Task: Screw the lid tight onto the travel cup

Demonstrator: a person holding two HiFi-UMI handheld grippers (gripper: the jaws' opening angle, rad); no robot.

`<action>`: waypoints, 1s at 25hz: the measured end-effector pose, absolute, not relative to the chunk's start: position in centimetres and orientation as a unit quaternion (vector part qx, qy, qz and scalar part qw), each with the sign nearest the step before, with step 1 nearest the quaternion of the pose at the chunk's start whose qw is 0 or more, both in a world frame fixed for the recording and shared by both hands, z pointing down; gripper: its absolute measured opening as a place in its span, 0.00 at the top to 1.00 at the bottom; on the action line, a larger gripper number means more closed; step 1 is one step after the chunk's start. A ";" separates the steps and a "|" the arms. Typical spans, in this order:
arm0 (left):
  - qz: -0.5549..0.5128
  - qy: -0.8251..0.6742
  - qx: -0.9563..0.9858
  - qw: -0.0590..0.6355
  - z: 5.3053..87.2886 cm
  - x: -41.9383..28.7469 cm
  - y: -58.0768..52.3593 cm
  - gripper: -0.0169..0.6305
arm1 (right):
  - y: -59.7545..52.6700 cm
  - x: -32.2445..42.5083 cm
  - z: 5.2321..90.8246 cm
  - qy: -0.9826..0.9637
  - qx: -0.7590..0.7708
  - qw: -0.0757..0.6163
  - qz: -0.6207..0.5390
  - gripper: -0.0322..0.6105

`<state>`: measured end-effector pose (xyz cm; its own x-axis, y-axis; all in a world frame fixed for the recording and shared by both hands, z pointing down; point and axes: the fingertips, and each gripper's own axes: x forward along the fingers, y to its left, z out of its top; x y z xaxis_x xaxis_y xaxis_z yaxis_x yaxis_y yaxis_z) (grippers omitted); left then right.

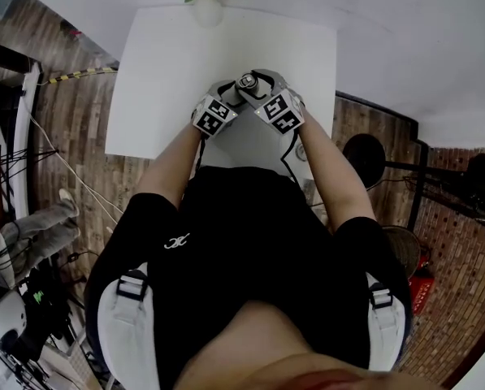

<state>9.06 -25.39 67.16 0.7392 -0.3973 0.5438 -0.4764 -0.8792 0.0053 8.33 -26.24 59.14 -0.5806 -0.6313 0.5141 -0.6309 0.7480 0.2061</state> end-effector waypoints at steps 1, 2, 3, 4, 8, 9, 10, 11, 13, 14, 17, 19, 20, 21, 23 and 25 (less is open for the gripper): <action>0.271 -0.242 0.928 0.082 67.1 8.8 -25.2 0.42 | -26.0 8.6 59.4 -0.887 0.359 0.290 0.005 0.57; 0.265 -0.250 0.927 0.089 66.9 8.4 -25.1 0.42 | -25.6 8.9 59.4 -0.888 0.364 0.282 0.015 0.57; 0.257 -0.260 0.926 0.091 66.5 7.8 -25.0 0.42 | -25.2 9.2 58.8 -0.890 0.371 0.264 0.028 0.57; 0.248 -0.270 0.926 0.089 65.9 7.0 -24.9 0.42 | -24.8 9.6 58.0 -0.893 0.379 0.240 0.043 0.57; 0.205 -0.321 0.922 0.072 62.0 2.7 -23.1 0.43 | -22.6 11.7 54.1 -0.890 0.427 0.133 0.087 0.57; 0.193 -0.340 0.917 0.073 60.9 1.6 -22.9 0.45 | -22.4 12.4 52.7 -0.885 0.445 0.101 0.089 0.57; 0.175 -0.364 0.911 0.081 59.7 0.4 -22.9 0.47 | -22.5 13.2 51.0 -0.878 0.466 0.066 0.088 0.57; 0.151 -0.390 0.903 0.094 58.4 -0.9 -23.1 0.51 | -22.6 14.0 49.3 -0.868 0.488 0.031 0.085 0.62; 0.100 -0.448 0.881 0.111 55.1 -3.4 -23.6 0.62 | -23.1 15.5 46.1 -0.845 0.530 -0.020 0.072 0.92; 0.086 -0.480 0.867 0.104 53.3 -4.7 -23.9 0.70 | -23.3 15.9 44.7 -0.836 0.543 -0.036 0.064 0.95; 0.073 -0.572 0.815 0.059 48.0 -8.4 -24.3 0.89 | -23.5 15.9 41.1 -0.821 0.568 -0.049 0.020 0.95; 0.055 -0.605 0.793 0.047 45.0 -9.8 -24.4 0.89 | -23.8 16.1 39.7 -0.801 0.598 -0.031 -0.015 0.95; 0.045 -0.611 0.789 0.045 43.9 -10.2 -24.3 0.89 | -24.0 16.2 39.6 -0.792 0.610 -0.023 -0.021 0.95; 0.036 -0.614 0.787 0.042 42.9 -10.4 -24.2 0.89 | -24.2 16.1 39.7 -0.787 0.616 -0.019 -0.019 0.95; 0.028 -0.612 0.790 0.036 41.6 -10.4 -23.8 0.89 | -24.2 15.8 40.0 -0.784 0.620 -0.016 -0.006 0.95; 0.030 -0.603 0.796 0.034 41.3 -10.0 -23.5 0.89 | -24.2 15.5 40.0 -0.784 0.620 -0.018 0.001 0.95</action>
